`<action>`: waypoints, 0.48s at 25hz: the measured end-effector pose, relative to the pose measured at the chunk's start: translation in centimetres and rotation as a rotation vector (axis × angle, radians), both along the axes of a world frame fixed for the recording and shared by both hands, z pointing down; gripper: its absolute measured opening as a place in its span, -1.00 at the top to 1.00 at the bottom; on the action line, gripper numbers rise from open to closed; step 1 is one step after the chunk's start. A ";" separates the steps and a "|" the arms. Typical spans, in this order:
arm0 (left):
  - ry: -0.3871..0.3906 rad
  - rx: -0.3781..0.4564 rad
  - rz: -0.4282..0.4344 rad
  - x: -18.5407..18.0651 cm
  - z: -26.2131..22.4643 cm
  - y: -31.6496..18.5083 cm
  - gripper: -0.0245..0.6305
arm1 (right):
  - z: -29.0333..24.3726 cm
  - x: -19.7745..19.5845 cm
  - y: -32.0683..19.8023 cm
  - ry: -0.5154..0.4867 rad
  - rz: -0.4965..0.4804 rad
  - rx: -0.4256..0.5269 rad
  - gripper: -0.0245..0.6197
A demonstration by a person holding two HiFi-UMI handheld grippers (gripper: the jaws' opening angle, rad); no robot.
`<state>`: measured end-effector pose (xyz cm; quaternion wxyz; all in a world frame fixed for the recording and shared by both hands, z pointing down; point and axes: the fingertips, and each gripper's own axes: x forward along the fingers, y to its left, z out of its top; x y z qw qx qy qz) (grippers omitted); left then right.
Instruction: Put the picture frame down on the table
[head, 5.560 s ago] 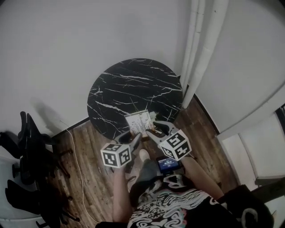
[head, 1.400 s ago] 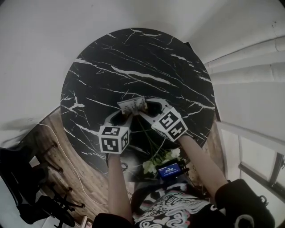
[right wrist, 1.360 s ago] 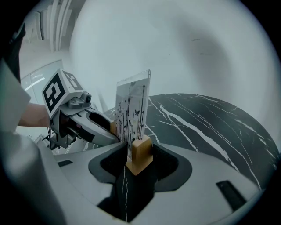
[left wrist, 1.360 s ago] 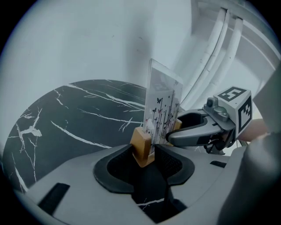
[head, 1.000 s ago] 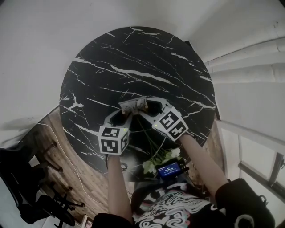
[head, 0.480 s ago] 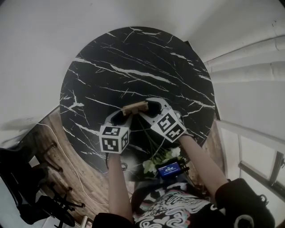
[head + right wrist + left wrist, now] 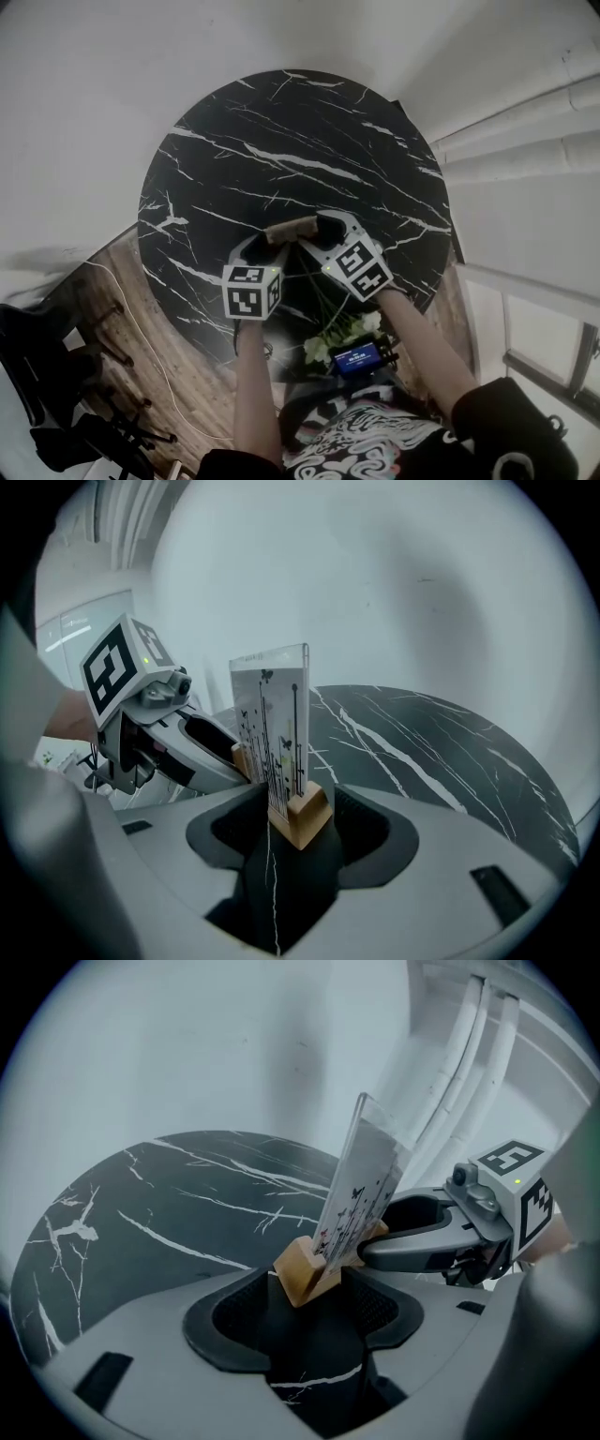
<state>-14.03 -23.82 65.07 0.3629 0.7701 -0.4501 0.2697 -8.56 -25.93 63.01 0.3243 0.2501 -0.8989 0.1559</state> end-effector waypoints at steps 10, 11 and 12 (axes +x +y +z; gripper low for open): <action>0.015 0.061 -0.043 -1.2 -3.4 1.4 0.22 | -3.4 1.3 1.1 -0.051 0.095 0.024 0.36; 0.016 0.068 -0.049 -1.4 -3.7 1.7 0.24 | -3.8 1.4 1.3 -0.057 0.107 0.033 0.36; 0.018 0.078 -0.056 -1.6 -4.0 1.9 0.26 | -4.1 1.5 1.6 -0.061 0.118 0.040 0.36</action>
